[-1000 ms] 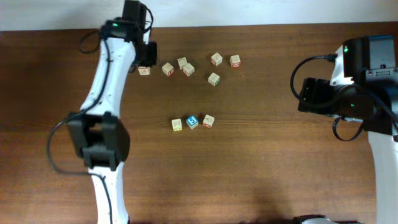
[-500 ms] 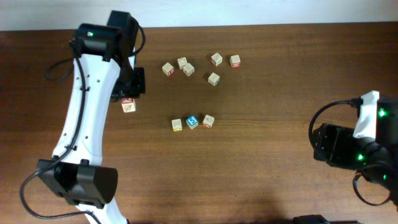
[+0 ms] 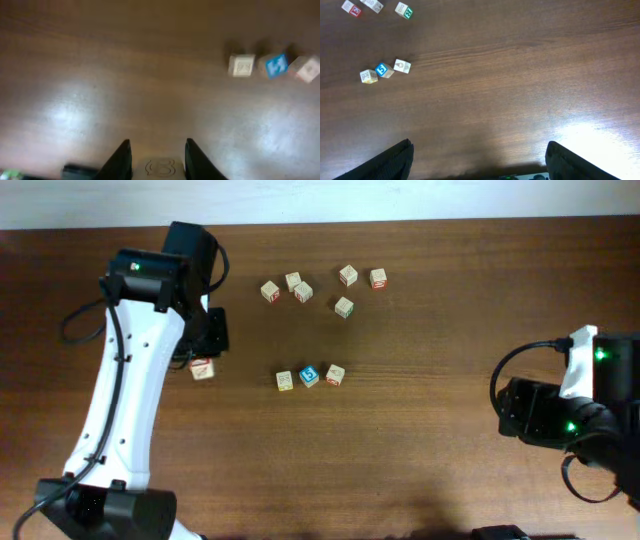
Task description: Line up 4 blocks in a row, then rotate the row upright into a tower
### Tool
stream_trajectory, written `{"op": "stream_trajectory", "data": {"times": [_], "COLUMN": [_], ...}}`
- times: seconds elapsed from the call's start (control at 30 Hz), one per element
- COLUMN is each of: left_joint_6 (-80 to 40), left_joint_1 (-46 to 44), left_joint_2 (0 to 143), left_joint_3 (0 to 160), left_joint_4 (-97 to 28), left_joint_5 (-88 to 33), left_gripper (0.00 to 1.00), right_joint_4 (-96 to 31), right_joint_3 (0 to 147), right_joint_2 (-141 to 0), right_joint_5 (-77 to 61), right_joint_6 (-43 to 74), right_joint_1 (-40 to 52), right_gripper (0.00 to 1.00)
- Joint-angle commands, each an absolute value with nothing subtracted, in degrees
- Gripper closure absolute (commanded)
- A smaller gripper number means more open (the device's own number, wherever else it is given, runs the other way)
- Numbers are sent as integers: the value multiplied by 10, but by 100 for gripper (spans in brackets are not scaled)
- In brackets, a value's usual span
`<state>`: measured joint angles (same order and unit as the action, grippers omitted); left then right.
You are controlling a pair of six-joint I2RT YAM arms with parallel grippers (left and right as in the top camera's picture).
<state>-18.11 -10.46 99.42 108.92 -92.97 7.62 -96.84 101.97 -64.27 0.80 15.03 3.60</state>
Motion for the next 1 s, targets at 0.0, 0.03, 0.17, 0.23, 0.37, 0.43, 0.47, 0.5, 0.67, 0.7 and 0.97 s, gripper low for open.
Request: {"op": "stream_trajectory", "data": {"times": [0.0,0.03,0.17,0.23,0.37,0.43,0.47,0.5,0.67,0.7,0.97], "left_joint_6": [-202,-202,-202,-202,-202,-202,-201,-201,-201,-201,-201], "left_joint_1": [-144,-155,-160,-160,-178,-190,-194,-194,-194,-194,-143], "left_joint_2": [982,982,983,983,985,991,998,1001,1003,1003,936], "left_joint_3": [1002,962,728,661,583,564,562,562,562,562,677], "left_joint_4": [-828,-782,-485,-389,-246,-203,-197,-196,-194,-194,-396], "left_joint_5": [84,85,86,70,41,41,41,41,41,41,47], "left_gripper": [78,77,75,74,75,71,69,69,47,44,71], "right_joint_4": [-965,-965,-964,-955,-954,-954,-954,-954,-953,-953,-948], "right_joint_3": [1016,1016,1016,1016,1016,1016,1016,1016,1016,1016,1016], "right_joint_2": [-651,-655,-675,-689,-715,-720,-720,-720,-720,-720,-720], "right_joint_5": [7,7,18,18,18,18,18,18,18,18,18], "right_joint_6": [154,154,154,154,154,154,154,154,154,154,154], "right_joint_1": [34,34,34,34,34,34,34,34,34,34,34], "right_gripper": [15,15,15,15,15,15,15,15,15,15,15]}}
